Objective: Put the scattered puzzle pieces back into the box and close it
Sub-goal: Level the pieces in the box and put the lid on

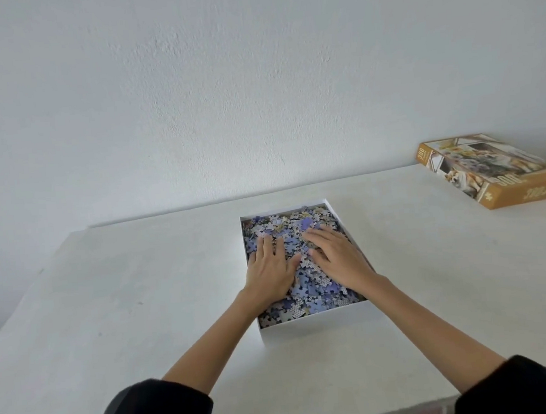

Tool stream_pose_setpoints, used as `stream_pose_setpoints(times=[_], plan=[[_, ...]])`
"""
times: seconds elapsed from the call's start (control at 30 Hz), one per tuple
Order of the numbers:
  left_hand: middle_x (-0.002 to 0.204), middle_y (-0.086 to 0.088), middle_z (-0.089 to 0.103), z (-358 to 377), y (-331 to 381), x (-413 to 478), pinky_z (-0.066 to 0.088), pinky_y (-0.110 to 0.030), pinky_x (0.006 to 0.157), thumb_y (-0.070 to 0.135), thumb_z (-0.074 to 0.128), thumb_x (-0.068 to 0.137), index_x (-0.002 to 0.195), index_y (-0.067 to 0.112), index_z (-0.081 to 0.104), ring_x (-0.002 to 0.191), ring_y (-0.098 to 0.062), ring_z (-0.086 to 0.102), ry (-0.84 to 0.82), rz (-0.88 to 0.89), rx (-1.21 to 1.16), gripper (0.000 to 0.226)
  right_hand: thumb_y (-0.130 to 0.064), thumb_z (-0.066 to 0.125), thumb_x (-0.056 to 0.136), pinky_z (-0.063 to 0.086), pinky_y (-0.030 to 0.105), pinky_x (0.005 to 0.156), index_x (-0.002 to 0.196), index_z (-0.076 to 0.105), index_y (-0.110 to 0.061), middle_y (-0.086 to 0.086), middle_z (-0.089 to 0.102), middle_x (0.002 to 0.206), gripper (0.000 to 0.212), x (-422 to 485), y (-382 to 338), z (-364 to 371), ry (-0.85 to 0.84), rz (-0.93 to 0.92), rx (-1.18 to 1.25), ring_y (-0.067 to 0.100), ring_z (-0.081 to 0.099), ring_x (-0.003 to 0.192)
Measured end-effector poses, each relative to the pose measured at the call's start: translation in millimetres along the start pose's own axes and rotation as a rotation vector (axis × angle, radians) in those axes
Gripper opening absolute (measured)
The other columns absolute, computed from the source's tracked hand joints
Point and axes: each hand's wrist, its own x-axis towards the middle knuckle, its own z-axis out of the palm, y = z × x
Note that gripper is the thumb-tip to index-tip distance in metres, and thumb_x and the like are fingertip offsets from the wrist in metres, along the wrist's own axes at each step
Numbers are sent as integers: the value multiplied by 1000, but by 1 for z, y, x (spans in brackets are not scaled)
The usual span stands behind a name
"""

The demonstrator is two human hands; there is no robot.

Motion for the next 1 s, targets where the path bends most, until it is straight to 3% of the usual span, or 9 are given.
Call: stream_pose_setpoints(times=[0.17, 0.27, 0.33, 0.4, 0.47, 0.57, 0.7, 0.8, 1.0], plan=[[152, -11, 19, -2, 2, 0, 16, -40, 113, 42, 29, 99, 144, 11, 24, 141, -26, 15, 131, 80, -73, 55, -25, 49, 93, 29, 25, 105, 124, 57, -19, -2, 50, 132, 32, -1, 2, -3, 182, -6, 105, 13, 39, 128], [150, -10, 20, 1, 1, -1, 16, -40, 113, 40, 29, 99, 143, 14, 26, 139, -24, 17, 146, 91, -150, 51, -57, 20, 91, 18, 32, 111, 136, 42, -23, 0, 39, 139, 60, -3, 4, 1, 40, -36, -99, 18, 30, 133], [152, -10, 12, 3, 0, 1, 9, -42, 114, 39, 27, 100, 144, 15, 21, 142, -26, 8, 90, 72, -201, 51, -65, 1, 83, 9, 32, 113, 142, 30, -28, 0, 33, 143, 75, -4, 6, 4, -39, -50, -187, 19, 23, 136], [154, -12, 6, 3, -1, 3, 5, -43, 115, 38, 24, 100, 146, 15, 18, 143, -27, 2, 49, 53, -220, 52, -57, 15, 92, 13, 32, 112, 141, 30, -31, -2, 35, 141, 58, -3, 5, 4, 2, -3, -41, 16, 25, 134], [153, -12, 6, 2, 0, 5, 4, -43, 115, 36, 23, 101, 145, 14, 18, 142, -27, 0, 39, 44, -272, 50, -36, 34, 98, 26, 31, 109, 135, 41, -27, -4, 42, 137, 39, -2, 2, -1, 102, 25, 148, 12, 31, 130], [149, -10, 20, 2, -3, 7, 7, -37, 112, 34, 28, 100, 140, 16, 32, 139, -24, 11, 153, 55, -337, 44, -20, 49, 94, 36, 22, 94, 124, 55, -24, -7, 53, 127, 32, -1, 3, -12, 268, 30, 260, 10, 41, 122], [141, -5, 33, -8, 3, 12, 16, -29, 105, 33, 32, 98, 130, 17, 47, 133, -20, 23, 267, 173, -383, 38, -13, 54, 90, 39, 26, 96, 120, 59, -20, -2, 60, 121, 31, 2, 7, -33, 325, 23, 310, 14, 48, 117], [134, -6, 40, -19, 22, 25, 26, -21, 94, 23, 38, 99, 127, 13, 48, 124, -17, 37, 257, 250, -463, 32, -12, 55, 89, 37, 23, 93, 118, 61, -17, 0, 61, 119, 30, 3, 19, -48, 367, 43, 274, 16, 51, 114], [131, -10, 47, -32, 76, 69, 39, -22, 85, 12, 40, 98, 129, 7, 47, 109, -19, 52, 163, 277, -560, 32, -10, 55, 87, 39, 27, 95, 113, 64, -18, 0, 62, 117, 28, 8, 72, -87, 400, 138, 244, 18, 53, 112]])
